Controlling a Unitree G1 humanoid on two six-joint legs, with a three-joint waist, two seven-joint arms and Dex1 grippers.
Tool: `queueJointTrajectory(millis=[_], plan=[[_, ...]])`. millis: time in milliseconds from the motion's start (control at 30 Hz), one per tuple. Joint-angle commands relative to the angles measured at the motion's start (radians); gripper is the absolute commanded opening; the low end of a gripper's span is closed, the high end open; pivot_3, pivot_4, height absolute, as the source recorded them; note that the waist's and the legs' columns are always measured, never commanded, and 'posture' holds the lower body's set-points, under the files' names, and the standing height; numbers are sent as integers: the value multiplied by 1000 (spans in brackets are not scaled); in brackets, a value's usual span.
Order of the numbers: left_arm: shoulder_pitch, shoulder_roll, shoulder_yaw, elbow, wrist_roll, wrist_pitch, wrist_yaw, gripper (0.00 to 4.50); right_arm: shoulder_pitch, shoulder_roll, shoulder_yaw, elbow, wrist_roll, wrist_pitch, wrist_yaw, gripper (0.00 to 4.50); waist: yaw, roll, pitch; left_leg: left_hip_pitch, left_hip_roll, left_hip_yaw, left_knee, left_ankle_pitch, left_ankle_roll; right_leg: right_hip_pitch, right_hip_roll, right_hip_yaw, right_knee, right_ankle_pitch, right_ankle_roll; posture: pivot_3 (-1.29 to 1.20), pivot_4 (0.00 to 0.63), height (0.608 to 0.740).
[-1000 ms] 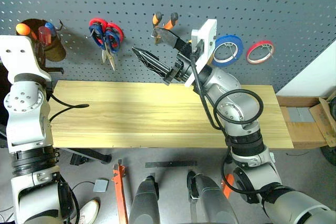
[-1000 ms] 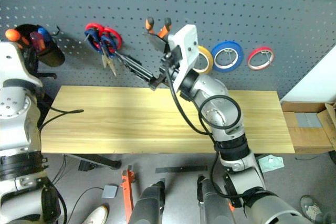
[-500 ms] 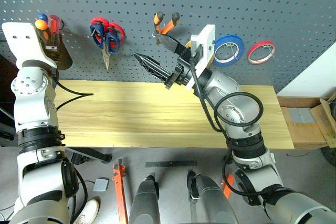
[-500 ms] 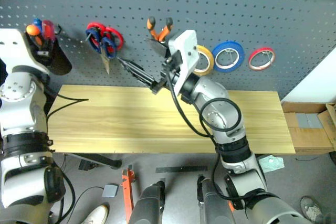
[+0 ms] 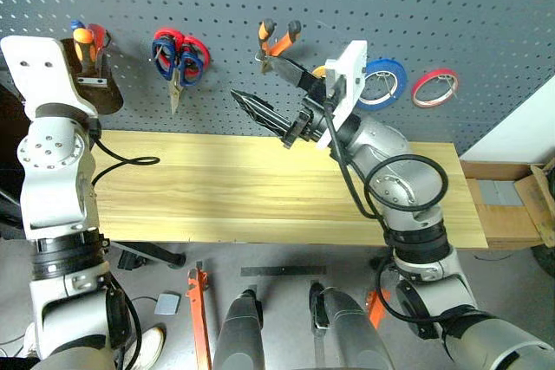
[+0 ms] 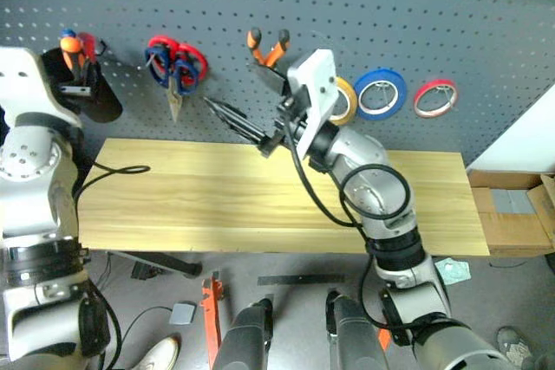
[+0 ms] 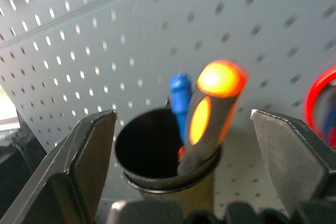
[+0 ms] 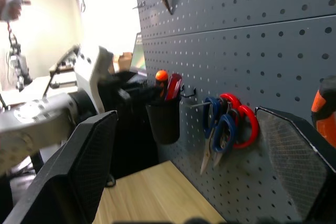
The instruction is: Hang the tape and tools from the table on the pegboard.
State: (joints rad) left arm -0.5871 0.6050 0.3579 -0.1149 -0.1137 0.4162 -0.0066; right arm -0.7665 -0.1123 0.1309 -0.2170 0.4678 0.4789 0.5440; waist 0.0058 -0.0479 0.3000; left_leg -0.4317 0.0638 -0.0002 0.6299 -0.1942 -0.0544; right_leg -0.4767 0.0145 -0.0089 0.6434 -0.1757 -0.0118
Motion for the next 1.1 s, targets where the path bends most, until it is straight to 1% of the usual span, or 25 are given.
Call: queueJointTrajectory(millis=[33,133,167,233,267,333,367,433,467,533,600,633,667,733,767,833,933,1100], plan=[[8,-43,-21,-228,-9,119,32,4412,21,-31,-34,-110,41,48,-9,4500,1,-1,-1,0,0,0,0,0,0,0,0,0,-1,0,0,48,241,740],[41,-148,-60,-369,-19,235,73,4412,83,-74,-37,-176,33,96,-44,4500,1,-2,-5,0,0,0,1,0,0,0,0,1,0,0,1,49,224,740],[52,-173,-66,-388,-20,254,78,4412,97,-79,-32,-181,22,103,-55,4500,0,-3,-8,0,0,0,1,0,0,0,0,1,0,0,1,49,203,740],[139,-250,-118,-424,-15,282,86,4412,160,-95,-16,-185,-21,116,-98,4500,-1,-4,-17,1,0,0,1,0,0,1,0,1,0,0,1,49,182,740],[191,-304,-142,-437,-18,303,101,4412,197,-100,-18,-184,-45,120,-129,4500,-4,-4,-25,1,0,0,0,0,0,1,0,1,0,1,1,49,182,740],[304,-407,-174,-426,-18,309,131,4412,272,-112,-17,-150,-119,127,-204,4500,-7,-4,-41,1,-1,1,0,0,0,1,0,2,0,0,1,46,152,740],[351,-446,-184,-413,-13,293,140,4412,307,-117,-17,-130,-152,107,-225,4500,-7,-5,-49,1,0,2,0,0,0,1,0,2,-1,0,1,44,144,740],[419,-487,-196,-389,5,251,144,4412,366,-124,-19,-92,-202,70,-253,4500,-7,-10,-58,2,0,1,0,0,0,1,0,2,-1,0,1,38,123,740],[445,-495,-202,-371,13,233,142,4412,392,-127,-20,-65,-225,41,-260,4500,-7,-12,-64,2,0,1,1,0,0,1,1,1,0,1,0,36,116,740],[488,-496,-217,-321,30,204,129,4412,441,-127,-28,4,-271,-28,-280,4500,-7,-12,-79,5,0,0,2,0,0,3,2,1,0,2,-1,36,93,740],[514,-507,-206,-268,27,197,125,4412,471,-107,-55,61,-291,-60,-317,4500,-8,-9,-98,7,0,0,2,1,1,6,2,1,-1,4,-2,31,73,740],[522,-512,-199,-248,22,197,124,4412,479,-104,-59,78,-300,-73,-325,4500,-10,-6,-105,13,0,1,2,1,1,11,2,1,-3,2,-4,30,66,740],[529,-519,-188,-233,17,198,125,4412,485,-97,-67,89,-304,-74,-334,4500,-14,-2,-114,17,1,-1,2,1,1,18,2,-1,-9,1,-6,27,61,740],[535,-529,-163,-210,0,193,120,4412,489,-85,-75,110,-312,-73,-352,4500,-21,4,-130,17,1,-4,0,0,1,23,3,-4,-26,4,-4,23,50,740],[536,-525,-163,-201,6,190,119,4412,493,-81,-80,124,-319,-76,-360,4500,-26,4,-135,17,1,-5,0,0,1,26,3,-5,-33,6,-1,23,46,740],[536,-512,-166,-188,24,186,120,4412,499,-75,-93,152,-333,-82,-378,4500,-36,3,-148,17,1,-3,3,0,1,28,2,-4,-35,8,1,22,40,740],[523,-509,-157,-182,15,181,113,4412,502,-76,-96,189,-355,-107,-383,4500,-38,6,-167,17,2,-1,1,-3,-4,35,1,-4,-51,12,7,20,35,740],[498,-502,-154,-178,8,179,96,4412,492,-66,-105,226,-364,-132,-388,4500,-36,6,-189,17,0,6,1,-3,-2,35,-3,0,-49,13,8,24,34,740]])
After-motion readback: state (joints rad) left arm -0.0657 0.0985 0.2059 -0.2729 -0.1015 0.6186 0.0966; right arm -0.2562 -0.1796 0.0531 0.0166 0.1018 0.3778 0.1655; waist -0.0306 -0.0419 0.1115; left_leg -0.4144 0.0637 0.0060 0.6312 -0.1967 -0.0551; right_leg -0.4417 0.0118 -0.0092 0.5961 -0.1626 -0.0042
